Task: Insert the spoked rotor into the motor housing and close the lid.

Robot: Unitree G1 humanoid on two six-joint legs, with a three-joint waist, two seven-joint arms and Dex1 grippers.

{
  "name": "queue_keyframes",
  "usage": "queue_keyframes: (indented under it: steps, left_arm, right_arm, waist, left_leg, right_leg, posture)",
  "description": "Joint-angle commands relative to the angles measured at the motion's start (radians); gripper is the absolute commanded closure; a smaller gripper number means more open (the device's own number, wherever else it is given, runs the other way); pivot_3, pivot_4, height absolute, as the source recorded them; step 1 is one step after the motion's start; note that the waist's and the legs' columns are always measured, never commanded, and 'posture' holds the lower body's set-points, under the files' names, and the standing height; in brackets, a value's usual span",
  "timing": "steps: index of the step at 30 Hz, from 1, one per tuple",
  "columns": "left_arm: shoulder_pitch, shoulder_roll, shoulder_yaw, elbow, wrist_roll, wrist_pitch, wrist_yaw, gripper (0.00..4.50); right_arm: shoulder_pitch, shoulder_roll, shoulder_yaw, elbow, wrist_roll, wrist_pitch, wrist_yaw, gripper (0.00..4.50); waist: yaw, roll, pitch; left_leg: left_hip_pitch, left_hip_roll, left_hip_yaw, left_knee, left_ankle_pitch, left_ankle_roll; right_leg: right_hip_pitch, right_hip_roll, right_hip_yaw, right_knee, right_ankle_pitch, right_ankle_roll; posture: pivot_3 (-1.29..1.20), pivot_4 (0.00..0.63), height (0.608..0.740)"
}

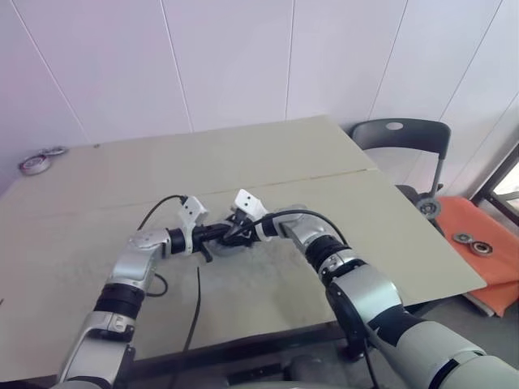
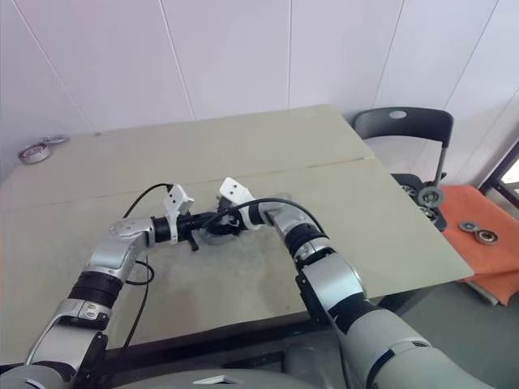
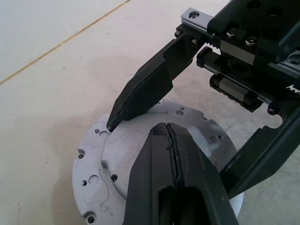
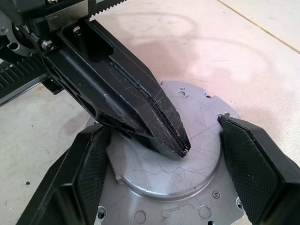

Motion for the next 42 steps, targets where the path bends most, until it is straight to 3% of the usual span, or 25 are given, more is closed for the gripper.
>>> queue_keyframes:
  steps: [1, 42]
  left_arm:
    - [0.028, 0.0, -0.028, 0.021, 0.023, 0.037, -0.008, 4.46]
    - [0.1, -0.037, -0.075, 0.038, 0.041, 0.072, -0.006, 4.5]
  right_arm:
    - [0.055, -0.019, 0.022, 0.079, -0.037, 0.073, -0.003, 1.23]
    - [0.065, -0.019, 0.027, 0.079, -0.045, 0.062, -0.032, 1.23]
  waist:
    - [0.005, 0.0, 0.0]
    - [0.017, 0.004, -0.016]
  left_leg:
    - [0.0, 0.0, 0.0, 0.0, 0.0, 0.0]
    - [0.004, 0.0, 0.0, -0.003, 0.0, 0.0]
  right_leg:
    - [0.0, 0.0, 0.0, 0.0, 0.0, 0.0]
    - [0.001, 0.0, 0.0, -0.002, -0.001, -0.001]
  posture:
    - [0.0, 0.0, 0.74]
    - [0.0, 0.0, 0.74]
